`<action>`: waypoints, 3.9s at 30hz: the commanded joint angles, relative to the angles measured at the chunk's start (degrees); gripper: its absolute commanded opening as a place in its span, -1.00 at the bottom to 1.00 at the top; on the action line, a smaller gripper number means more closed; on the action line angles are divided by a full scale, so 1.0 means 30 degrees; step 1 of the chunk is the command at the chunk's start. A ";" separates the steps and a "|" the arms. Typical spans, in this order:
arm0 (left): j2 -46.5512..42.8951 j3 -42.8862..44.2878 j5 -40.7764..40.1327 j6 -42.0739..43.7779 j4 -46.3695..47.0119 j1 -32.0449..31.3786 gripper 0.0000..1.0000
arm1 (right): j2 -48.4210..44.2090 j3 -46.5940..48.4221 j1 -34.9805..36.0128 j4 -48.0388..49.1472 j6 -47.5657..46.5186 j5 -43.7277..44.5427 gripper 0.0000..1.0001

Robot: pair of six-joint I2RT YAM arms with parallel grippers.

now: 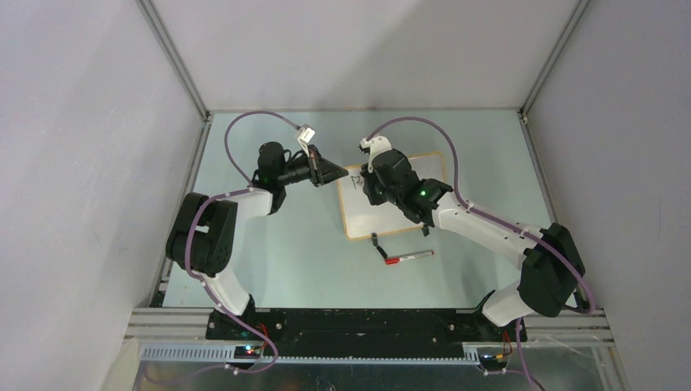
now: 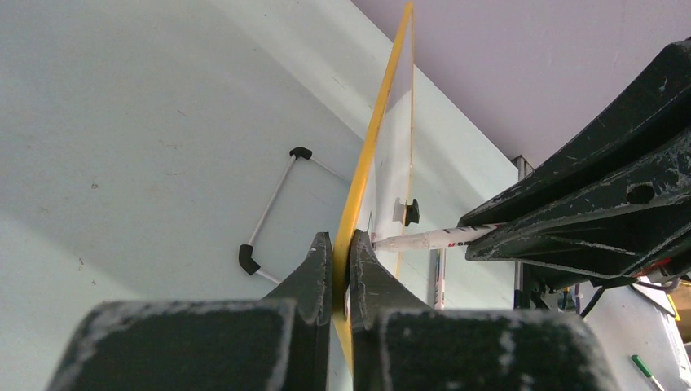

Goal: Write a sentence on the whiteboard

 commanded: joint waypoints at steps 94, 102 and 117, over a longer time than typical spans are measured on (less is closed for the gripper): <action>-0.0158 0.0222 -0.1776 0.2462 -0.2090 -0.0592 -0.88 | -0.3710 -0.2312 -0.1566 0.2763 -0.0332 -0.0442 -1.00; -0.0180 0.0338 -0.1850 0.2540 -0.2292 -0.0651 -0.88 | -0.3960 -0.3170 -0.1559 0.3443 -0.0271 -0.0390 -1.00; -0.0440 -0.0124 -0.2245 0.2520 -0.1875 -0.0647 -0.88 | -0.5277 -0.5993 -0.1271 0.6589 -0.0804 0.0514 -1.00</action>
